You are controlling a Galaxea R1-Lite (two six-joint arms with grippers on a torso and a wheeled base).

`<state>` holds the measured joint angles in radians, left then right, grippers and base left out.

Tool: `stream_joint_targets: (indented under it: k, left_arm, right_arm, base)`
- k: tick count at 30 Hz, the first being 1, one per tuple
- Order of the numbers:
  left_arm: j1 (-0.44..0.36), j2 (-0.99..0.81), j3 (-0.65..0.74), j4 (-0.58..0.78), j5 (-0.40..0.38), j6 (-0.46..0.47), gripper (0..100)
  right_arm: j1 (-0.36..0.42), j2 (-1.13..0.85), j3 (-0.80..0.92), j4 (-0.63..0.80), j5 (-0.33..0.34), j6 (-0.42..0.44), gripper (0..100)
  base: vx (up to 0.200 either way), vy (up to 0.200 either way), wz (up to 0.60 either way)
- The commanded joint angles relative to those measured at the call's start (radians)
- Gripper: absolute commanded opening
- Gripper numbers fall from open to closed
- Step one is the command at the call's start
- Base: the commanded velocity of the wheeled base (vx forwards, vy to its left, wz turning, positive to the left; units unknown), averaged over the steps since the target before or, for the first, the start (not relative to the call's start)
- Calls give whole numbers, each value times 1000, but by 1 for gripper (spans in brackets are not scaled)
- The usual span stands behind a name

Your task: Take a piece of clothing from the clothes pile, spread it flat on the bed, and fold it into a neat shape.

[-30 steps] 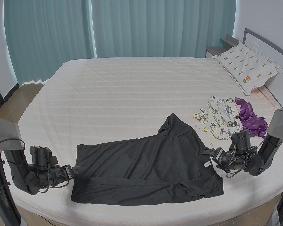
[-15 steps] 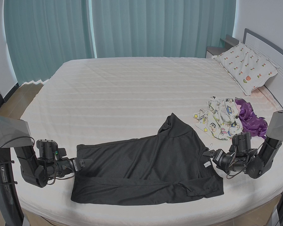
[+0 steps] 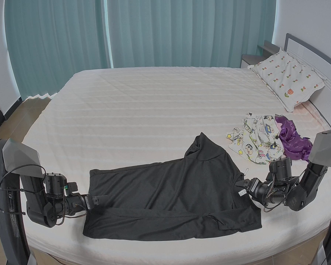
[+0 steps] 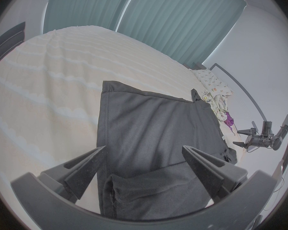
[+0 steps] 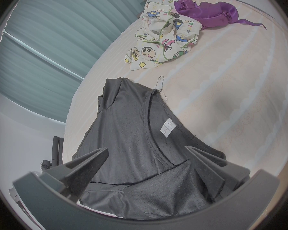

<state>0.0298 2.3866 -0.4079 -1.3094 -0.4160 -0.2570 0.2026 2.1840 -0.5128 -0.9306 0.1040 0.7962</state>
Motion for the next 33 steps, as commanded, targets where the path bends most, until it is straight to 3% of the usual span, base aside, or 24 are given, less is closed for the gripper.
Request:
stream_joint_targets:
  k: [1,25,26,33]
  left_arm:
    - [1,29,47,-44,-43,-1,100]
    - [24,123,106,-223,-66,2,100]
    - [22,123,106,-223,-67,1,0]
    - [38,123,110,-223,-67,-1,0]
  right_arm:
    - [3,6,-1,0,0,0,100]
    - [3,0,-1,0,0,0,100]
    - [3,-1,-1,0,-1,-2,100]
    - [0,-6,0,-4,-3,-5,100]
  base:
    - [0,0,0]
    - [0,0,0]
    - [0,0,0]
    - [0,0,0]
